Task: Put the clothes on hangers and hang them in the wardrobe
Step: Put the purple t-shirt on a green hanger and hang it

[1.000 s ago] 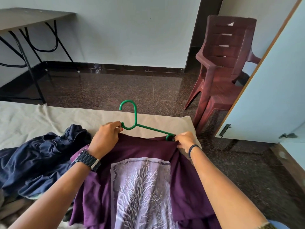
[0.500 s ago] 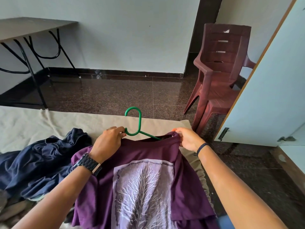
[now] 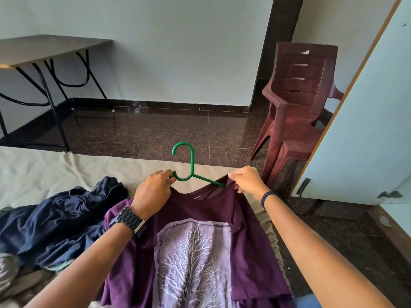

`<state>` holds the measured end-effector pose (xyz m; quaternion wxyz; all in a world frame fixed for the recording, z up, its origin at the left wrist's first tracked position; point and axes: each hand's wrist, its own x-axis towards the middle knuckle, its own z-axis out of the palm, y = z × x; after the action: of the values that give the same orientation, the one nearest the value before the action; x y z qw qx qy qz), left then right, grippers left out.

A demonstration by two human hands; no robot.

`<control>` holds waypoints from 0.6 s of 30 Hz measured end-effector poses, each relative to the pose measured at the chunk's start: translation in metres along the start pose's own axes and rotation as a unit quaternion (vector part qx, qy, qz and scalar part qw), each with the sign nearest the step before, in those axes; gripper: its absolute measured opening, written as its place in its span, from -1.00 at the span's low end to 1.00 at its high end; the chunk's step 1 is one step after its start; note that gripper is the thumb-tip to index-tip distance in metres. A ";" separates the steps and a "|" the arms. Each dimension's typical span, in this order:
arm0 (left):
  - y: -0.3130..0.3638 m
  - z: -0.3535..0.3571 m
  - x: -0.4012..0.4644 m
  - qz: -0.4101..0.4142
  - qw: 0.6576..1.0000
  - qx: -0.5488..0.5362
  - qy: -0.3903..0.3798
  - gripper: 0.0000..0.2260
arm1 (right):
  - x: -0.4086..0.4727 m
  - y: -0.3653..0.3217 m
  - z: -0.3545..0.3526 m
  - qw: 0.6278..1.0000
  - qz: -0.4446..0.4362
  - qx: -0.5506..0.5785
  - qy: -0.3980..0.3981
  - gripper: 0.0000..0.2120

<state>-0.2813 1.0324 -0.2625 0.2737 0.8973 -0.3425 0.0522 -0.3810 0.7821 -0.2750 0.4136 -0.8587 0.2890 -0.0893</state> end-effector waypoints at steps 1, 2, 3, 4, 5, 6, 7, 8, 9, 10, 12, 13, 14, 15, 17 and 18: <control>0.002 -0.003 0.003 -0.004 1.000 0.000 0.004 -0.86 | -0.003 -0.008 -0.001 0.993 0.041 0.108 -0.006 -0.71; 0.003 -0.005 0.006 -0.006 1.000 -0.004 0.005 -0.86 | -0.006 -0.013 -0.003 0.978 0.067 0.198 -0.027 -0.73; 0.006 -0.010 0.009 -0.003 1.000 -0.010 0.006 -0.86 | -0.008 -0.018 -0.008 0.964 0.076 0.246 -0.065 -0.71; 0.008 -0.013 0.011 0.000 1.000 -0.017 0.004 -0.86 | -0.011 -0.021 -0.013 0.956 0.077 0.261 -0.110 -0.67; 0.011 -0.017 0.013 0.007 1.000 -0.023 0.003 -0.86 | -0.014 -0.026 -0.019 0.953 0.065 0.256 -0.148 -0.62; 0.014 -0.020 0.015 0.013 1.000 -0.026 0.002 -0.86 | -0.017 -0.031 -0.024 0.955 0.049 0.243 -0.162 -0.61; 0.017 -0.024 0.016 0.020 0.999 -0.026 0.004 -0.86 | -0.017 -0.035 -0.029 0.963 0.028 0.225 -0.149 -0.64; 0.022 -0.029 0.018 0.026 0.999 -0.025 0.011 -0.86 | -0.019 -0.042 -0.035 0.975 -0.002 0.193 -0.107 -0.71; 0.026 -0.034 0.019 0.029 0.999 -0.026 0.019 -0.86 | -0.018 -0.045 -0.040 0.988 -0.040 0.145 -0.042 -0.79; 0.031 -0.040 0.021 0.031 0.999 -0.028 0.031 -0.86 | -0.019 -0.051 -0.050 0.992 -0.080 0.091 0.019 -0.87; 0.043 -0.054 0.026 0.031 0.998 -0.024 0.056 -0.86 | -0.021 -0.061 -0.070 0.988 -0.151 0.012 0.030 -0.90; 0.051 -0.065 0.029 0.033 0.997 -0.020 0.072 -0.86 | -0.022 -0.066 -0.083 0.985 -0.170 -0.012 -0.007 -0.89; 0.058 -0.075 0.032 0.036 0.995 -0.022 0.087 -0.85 | -0.026 -0.071 -0.094 0.982 -0.180 -0.037 -0.047 -0.88; 0.067 -0.088 0.037 0.044 0.993 -0.027 0.103 -0.86 | -0.030 -0.080 -0.107 0.977 -0.190 -0.066 -0.074 -0.85; 0.084 -0.113 0.048 0.063 0.989 -0.045 0.125 -0.88 | -0.036 -0.095 -0.131 0.967 -0.212 -0.110 -0.091 -0.79; 0.093 -0.128 0.054 0.078 0.987 -0.057 0.131 -0.89 | -0.040 -0.105 -0.145 0.964 -0.226 -0.117 -0.080 -0.78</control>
<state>-0.2885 1.0109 -0.0969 0.3620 0.8361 -0.3749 0.1712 -0.4260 0.7611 -0.0987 0.3015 -0.9483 0.0616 -0.0770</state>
